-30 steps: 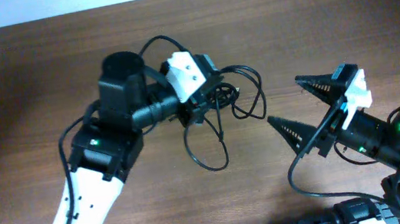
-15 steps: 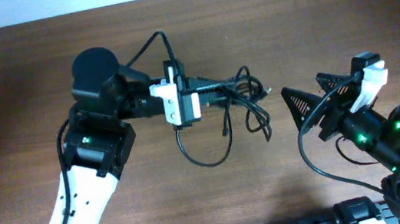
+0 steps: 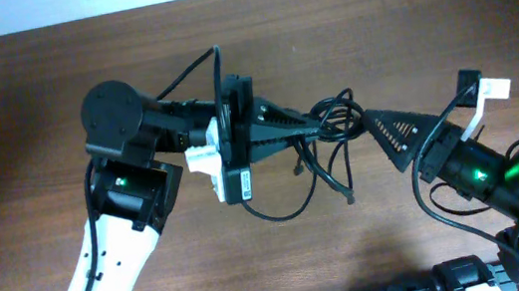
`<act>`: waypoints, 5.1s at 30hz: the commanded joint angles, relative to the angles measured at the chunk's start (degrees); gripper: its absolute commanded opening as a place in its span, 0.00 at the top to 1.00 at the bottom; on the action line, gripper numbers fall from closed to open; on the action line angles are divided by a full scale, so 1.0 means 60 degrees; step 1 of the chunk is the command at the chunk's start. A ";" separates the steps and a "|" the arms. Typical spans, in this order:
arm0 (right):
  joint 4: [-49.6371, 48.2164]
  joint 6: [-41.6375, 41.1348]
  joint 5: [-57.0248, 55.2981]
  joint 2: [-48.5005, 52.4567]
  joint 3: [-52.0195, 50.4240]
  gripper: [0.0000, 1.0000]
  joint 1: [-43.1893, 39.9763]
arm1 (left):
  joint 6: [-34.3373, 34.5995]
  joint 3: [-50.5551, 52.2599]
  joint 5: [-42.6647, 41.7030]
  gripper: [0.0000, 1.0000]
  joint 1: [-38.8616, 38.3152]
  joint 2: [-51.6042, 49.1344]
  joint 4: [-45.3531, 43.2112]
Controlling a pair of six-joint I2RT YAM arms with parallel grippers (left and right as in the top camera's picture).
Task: Untangle cables
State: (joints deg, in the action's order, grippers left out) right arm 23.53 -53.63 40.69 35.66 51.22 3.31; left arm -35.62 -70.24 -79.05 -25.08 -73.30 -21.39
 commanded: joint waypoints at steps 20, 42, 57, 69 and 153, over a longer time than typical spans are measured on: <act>-0.0025 -0.2524 -0.0066 0.0011 0.0135 0.96 0.0007 | -0.0073 -0.0124 0.0688 1.00 -0.0812 -0.0025 -0.0940; 0.0047 -0.0732 -0.2517 0.0736 0.0135 0.96 0.0007 | 0.6594 -0.0124 1.1642 0.01 0.1049 0.0022 0.5395; 0.1479 0.6688 0.2022 0.0940 0.0135 0.75 0.0011 | 0.8353 -0.0124 0.3034 0.01 0.0408 0.0022 0.5257; 0.3359 0.6612 -0.0831 0.1508 0.0135 0.53 0.0007 | 0.4018 -0.0124 0.5107 0.01 0.0408 0.0018 0.8389; 0.2175 0.8714 -0.0466 0.9282 -0.0907 0.46 0.1574 | 0.3745 -0.0124 0.8003 0.01 -0.0499 -0.0463 0.8878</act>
State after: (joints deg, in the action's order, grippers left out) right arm 36.18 0.67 38.37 90.98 46.46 11.68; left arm -12.73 -70.83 -31.20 -28.08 -75.88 31.77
